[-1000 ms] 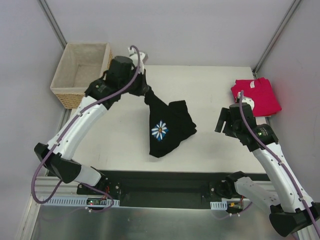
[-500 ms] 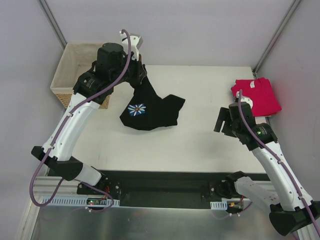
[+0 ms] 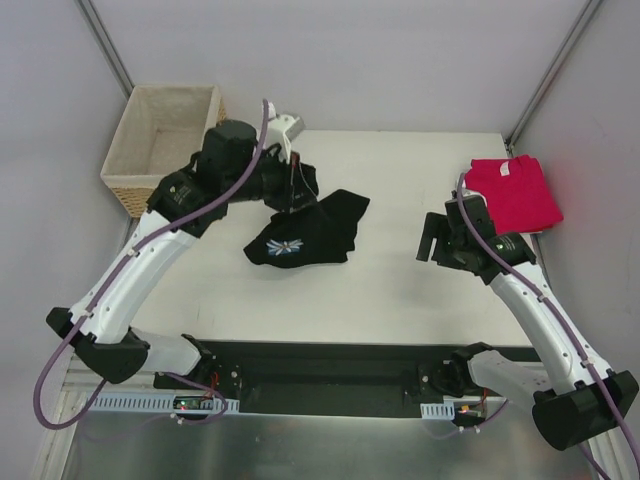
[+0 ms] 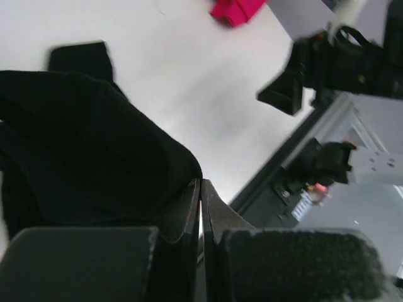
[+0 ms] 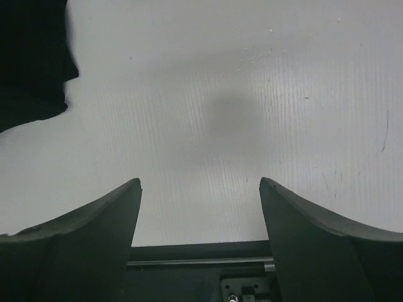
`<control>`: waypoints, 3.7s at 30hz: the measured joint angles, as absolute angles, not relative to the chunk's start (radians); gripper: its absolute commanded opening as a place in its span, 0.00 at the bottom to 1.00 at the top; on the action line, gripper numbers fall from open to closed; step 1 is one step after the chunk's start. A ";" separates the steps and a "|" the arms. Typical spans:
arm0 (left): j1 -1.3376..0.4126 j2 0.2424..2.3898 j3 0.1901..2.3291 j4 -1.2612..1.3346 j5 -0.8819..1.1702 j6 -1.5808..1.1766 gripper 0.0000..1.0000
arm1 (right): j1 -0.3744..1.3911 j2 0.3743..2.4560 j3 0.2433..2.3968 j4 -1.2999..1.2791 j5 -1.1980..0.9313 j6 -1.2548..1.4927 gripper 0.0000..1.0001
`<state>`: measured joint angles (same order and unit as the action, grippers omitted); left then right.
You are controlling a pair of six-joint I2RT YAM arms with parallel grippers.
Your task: Fold and stack the t-shirts
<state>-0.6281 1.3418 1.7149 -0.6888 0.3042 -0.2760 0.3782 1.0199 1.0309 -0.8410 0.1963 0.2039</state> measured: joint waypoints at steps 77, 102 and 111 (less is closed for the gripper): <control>-0.653 1.126 1.143 -0.662 -0.079 -0.558 0.54 | 0.491 1.571 0.973 -0.559 -0.445 0.202 0.66; -0.620 0.985 1.096 -0.662 -0.089 -0.558 0.54 | 0.605 1.785 1.216 -0.725 -0.206 0.157 0.59; -0.613 0.980 1.087 -0.662 -0.089 -0.558 0.55 | 0.628 1.810 1.223 -0.770 -0.161 0.150 0.49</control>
<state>-0.6132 0.9798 1.0874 -0.6624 -0.0887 -0.5579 0.6285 1.8099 1.2232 -0.7700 -0.1612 0.1505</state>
